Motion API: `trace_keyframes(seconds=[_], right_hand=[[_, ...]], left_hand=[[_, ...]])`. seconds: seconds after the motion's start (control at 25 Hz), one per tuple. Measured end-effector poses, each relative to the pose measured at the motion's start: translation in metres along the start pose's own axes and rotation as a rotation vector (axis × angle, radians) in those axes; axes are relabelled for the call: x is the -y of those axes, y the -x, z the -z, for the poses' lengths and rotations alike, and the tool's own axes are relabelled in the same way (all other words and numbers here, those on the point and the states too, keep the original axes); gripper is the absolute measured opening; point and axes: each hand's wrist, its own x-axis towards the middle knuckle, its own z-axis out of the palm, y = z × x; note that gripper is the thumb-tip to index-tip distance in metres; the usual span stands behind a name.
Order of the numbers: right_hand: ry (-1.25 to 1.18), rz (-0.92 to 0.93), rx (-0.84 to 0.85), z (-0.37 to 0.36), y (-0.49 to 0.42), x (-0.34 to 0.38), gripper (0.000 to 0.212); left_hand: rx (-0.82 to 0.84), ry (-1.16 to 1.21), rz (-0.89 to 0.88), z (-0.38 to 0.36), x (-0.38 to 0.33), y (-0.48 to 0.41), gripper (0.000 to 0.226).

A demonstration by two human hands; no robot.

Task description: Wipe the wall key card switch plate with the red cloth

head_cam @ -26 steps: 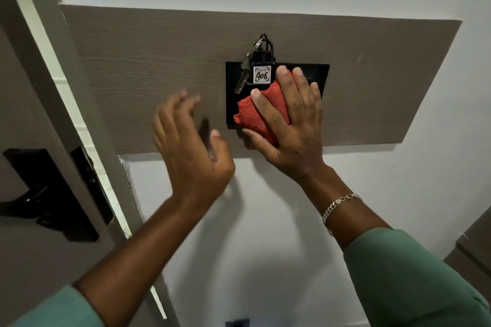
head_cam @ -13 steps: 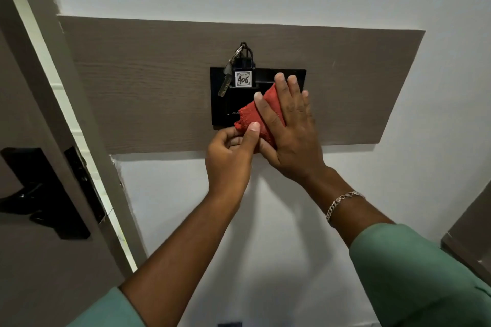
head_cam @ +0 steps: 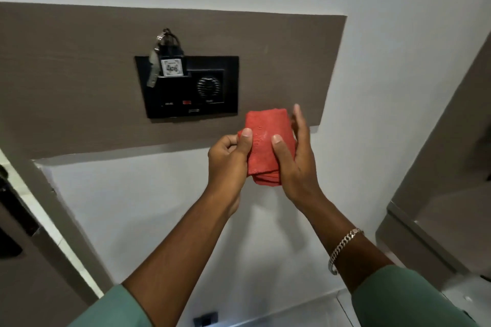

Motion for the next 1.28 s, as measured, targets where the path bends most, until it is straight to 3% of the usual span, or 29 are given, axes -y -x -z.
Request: trace_keyframes(seconds=[0.12,0.28,0.44,0.56,0.72,0.84,1.04,1.16,1.28], right_hand=[[-0.189,-0.468,-0.093,0.052,0.011,-0.025,0.083],[-0.358,-0.709,-0.158,0.147,0.035,-0.071,0.082],[-0.348,-0.753,-0.385,0.241,0.06,-0.122,0.077],[-0.306,-0.776,-0.489,0.313,0.079,-0.168,0.081],[-0.105,-0.843,-0.657,0.393,0.105,-0.233,0.088],[0.006,-0.847,-0.729,0.438,0.115,-0.278,0.076],[0.365,-0.803,-0.641,0.478,0.102,-0.33,0.071],[0.462,-0.809,-0.559,0.489,0.091,-0.335,0.066],[0.753,-0.748,-0.418,0.473,0.09,-0.318,0.066]], left_hand=[[0.058,0.018,0.111,-0.037,0.03,0.003,0.026],[0.132,-0.019,0.268,-0.105,0.092,0.013,0.027],[0.295,-0.118,0.471,-0.188,0.165,0.026,0.021],[0.323,-0.192,0.567,-0.258,0.234,0.035,0.03],[0.336,-0.27,0.66,-0.336,0.324,0.047,0.005],[0.363,-0.26,0.696,-0.378,0.378,0.048,0.018],[0.413,-0.128,0.66,-0.408,0.423,0.04,0.035],[0.459,0.009,0.732,-0.408,0.421,0.034,0.031],[0.486,-0.274,0.51,-0.402,0.4,0.028,0.054]])
